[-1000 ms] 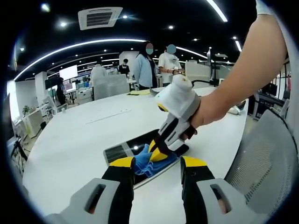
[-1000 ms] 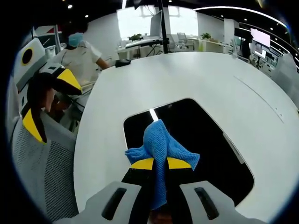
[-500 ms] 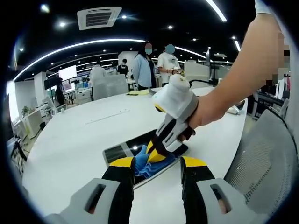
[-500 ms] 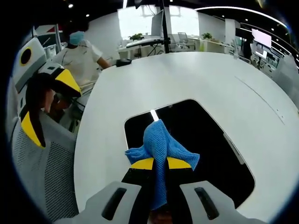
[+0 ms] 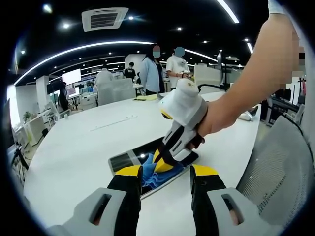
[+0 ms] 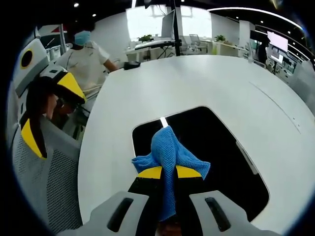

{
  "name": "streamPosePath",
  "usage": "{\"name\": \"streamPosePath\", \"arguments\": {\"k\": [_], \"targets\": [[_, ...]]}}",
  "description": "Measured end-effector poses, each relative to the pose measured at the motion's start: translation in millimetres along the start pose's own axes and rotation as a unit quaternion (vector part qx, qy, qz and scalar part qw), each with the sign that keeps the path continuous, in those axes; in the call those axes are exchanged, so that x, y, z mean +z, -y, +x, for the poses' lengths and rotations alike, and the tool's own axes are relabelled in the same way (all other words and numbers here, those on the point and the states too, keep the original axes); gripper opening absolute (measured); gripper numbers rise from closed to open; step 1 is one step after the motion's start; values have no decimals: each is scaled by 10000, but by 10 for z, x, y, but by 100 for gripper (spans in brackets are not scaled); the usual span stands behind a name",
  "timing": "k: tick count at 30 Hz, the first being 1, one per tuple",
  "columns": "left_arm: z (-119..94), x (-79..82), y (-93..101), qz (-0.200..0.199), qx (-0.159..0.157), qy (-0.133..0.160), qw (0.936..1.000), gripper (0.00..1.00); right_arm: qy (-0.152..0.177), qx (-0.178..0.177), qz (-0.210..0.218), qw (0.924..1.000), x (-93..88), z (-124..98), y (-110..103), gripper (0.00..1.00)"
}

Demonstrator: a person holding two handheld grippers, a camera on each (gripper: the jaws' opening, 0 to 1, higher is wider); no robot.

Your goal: Wipe the mirror surface with the cleaning cloth until all visible marks leave the cleaned area.

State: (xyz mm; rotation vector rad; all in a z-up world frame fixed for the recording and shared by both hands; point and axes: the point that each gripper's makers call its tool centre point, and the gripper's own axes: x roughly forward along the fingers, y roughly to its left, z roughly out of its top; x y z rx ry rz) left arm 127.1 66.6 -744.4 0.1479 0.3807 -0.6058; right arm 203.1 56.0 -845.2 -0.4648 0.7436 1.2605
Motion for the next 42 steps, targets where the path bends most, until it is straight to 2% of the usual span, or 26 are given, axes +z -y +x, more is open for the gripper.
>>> {"name": "streamPosePath", "arguments": {"k": [42], "targets": [[4,-6,-29,-48,63,23,10000,39,144,151,-50,9998,198,197,-97,4]]}}
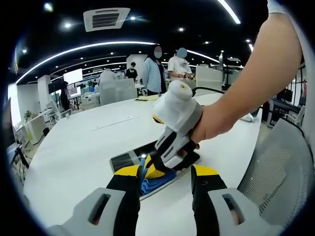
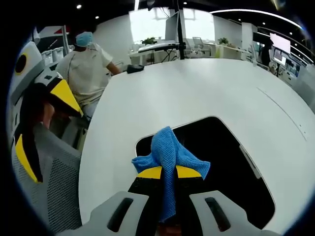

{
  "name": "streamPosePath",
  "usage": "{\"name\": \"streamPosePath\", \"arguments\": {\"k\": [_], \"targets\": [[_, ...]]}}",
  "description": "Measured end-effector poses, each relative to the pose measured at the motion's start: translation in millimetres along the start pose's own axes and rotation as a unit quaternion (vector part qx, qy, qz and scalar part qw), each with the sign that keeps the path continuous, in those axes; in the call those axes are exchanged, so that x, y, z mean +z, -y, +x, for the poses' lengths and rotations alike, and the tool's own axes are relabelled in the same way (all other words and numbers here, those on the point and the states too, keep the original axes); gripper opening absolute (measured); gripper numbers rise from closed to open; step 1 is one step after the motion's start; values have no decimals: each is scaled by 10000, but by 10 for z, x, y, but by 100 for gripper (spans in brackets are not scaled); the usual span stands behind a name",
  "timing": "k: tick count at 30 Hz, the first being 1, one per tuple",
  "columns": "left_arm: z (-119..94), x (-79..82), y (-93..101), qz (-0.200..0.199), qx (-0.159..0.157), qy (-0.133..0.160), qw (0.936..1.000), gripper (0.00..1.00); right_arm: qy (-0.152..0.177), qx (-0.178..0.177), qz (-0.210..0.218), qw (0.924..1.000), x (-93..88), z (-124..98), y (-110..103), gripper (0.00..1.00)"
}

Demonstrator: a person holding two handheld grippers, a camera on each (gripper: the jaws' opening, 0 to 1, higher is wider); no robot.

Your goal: Wipe the mirror surface with the cleaning cloth until all visible marks leave the cleaned area.

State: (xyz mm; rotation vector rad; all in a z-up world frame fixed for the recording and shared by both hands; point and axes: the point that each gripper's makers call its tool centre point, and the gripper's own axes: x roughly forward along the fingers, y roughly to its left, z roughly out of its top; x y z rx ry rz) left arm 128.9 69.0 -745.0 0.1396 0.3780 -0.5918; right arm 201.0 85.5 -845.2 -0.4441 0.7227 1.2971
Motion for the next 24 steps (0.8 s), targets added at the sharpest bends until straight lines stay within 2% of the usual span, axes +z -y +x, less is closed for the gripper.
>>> {"name": "streamPosePath", "arguments": {"k": [24], "targets": [[-16,13,-19,15,56,14,10000,39,11,99,-107,9999,103,112,-54,4]]}}
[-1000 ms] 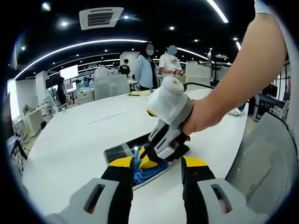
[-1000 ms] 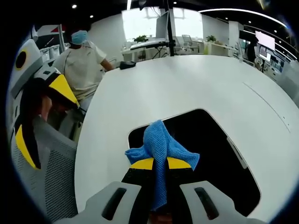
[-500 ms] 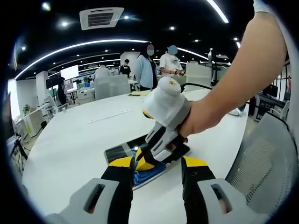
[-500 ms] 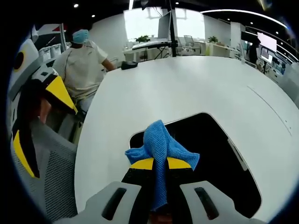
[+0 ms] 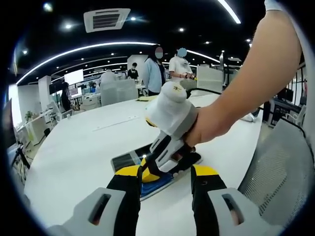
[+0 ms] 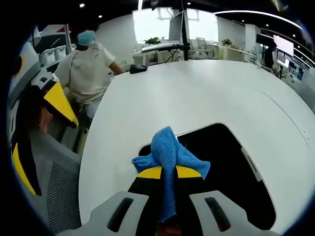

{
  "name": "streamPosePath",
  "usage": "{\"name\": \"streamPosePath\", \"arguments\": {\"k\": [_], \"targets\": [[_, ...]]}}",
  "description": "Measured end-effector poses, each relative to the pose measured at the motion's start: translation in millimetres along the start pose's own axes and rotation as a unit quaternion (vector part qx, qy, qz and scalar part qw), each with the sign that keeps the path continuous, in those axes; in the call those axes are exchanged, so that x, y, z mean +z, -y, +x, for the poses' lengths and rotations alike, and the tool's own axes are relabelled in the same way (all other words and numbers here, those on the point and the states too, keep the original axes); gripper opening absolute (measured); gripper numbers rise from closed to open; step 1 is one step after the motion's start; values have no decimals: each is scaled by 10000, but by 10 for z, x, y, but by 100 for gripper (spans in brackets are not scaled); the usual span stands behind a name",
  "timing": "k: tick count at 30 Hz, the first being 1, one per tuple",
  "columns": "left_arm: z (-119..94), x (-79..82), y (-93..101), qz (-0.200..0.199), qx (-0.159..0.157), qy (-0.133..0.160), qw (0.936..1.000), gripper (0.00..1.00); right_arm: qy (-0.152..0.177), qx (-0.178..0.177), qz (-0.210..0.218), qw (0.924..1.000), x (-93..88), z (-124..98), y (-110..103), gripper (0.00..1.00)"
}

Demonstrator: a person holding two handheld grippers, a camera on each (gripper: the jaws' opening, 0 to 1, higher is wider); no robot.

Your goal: Wipe the mirror surface with the cleaning cloth until all visible marks leave the cleaned area.

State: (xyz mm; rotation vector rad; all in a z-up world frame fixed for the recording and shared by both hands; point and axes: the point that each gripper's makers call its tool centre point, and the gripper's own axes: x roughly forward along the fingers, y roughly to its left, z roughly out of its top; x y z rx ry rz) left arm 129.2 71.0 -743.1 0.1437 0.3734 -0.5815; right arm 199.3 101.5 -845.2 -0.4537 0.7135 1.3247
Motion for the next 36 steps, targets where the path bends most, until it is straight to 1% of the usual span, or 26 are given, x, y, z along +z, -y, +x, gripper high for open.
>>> {"name": "streamPosePath", "arguments": {"k": [36], "targets": [[11,-10,9,-64,-41,-11,10000,39,8,221,-150,9996,164,168,-74,4]]}}
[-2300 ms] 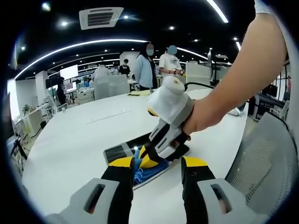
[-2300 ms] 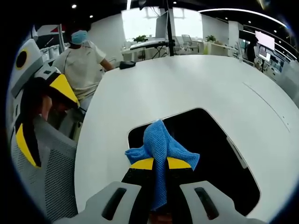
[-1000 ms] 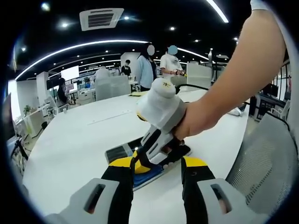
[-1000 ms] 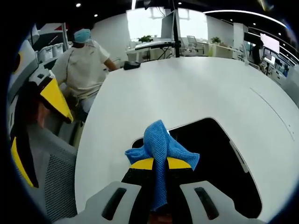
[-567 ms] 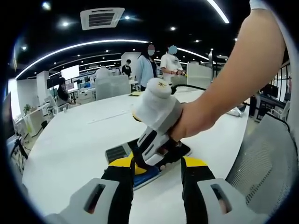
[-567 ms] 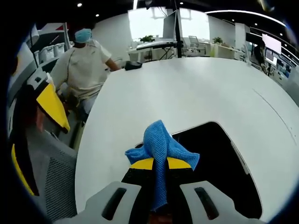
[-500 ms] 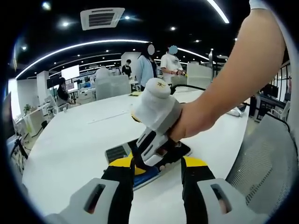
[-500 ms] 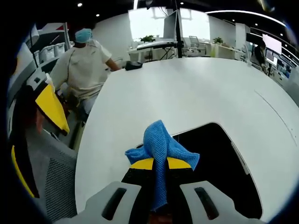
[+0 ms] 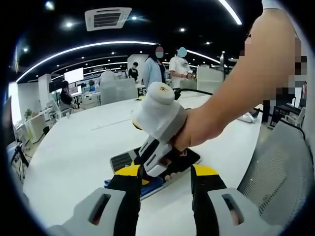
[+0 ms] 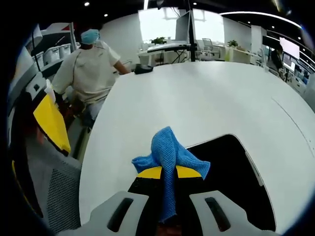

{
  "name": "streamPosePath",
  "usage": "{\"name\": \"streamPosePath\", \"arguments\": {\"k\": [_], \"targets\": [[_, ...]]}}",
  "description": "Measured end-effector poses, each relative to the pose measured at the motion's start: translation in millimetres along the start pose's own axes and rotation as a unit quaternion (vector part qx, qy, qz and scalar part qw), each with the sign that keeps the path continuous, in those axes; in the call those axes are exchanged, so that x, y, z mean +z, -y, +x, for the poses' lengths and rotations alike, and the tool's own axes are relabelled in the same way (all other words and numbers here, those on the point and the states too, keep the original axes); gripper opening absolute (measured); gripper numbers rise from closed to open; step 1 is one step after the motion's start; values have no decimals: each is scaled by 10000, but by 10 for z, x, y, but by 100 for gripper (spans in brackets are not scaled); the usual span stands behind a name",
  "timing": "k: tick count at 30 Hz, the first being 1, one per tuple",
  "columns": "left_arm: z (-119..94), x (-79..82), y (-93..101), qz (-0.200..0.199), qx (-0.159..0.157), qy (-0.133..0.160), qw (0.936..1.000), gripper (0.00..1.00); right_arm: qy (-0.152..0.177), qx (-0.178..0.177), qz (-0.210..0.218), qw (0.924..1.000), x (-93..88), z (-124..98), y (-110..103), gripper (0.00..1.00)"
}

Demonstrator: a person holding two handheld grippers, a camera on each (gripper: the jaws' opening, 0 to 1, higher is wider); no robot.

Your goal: Wipe the mirror surface with the cleaning cloth until all visible marks leave the cleaned area.

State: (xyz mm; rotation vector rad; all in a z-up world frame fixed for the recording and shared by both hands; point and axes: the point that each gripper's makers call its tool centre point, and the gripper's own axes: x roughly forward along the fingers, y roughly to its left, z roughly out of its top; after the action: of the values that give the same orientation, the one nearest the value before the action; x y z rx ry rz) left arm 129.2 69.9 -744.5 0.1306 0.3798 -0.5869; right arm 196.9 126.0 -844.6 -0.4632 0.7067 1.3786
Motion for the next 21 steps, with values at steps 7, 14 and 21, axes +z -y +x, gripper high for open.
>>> {"name": "streamPosePath", "arguments": {"k": [7,14,21], "targets": [[14,-22,-3,6,10,-13,10000,38,12,24,-2,10000,28,28,-14,4],[16,-32,-17,7,39,-19,10000,38,30,56,-26,10000,59,65,-32,4],[20,-31,-18,-17,47,-3,10000,38,54,114,2,9999,92,103,-60,4]]}}
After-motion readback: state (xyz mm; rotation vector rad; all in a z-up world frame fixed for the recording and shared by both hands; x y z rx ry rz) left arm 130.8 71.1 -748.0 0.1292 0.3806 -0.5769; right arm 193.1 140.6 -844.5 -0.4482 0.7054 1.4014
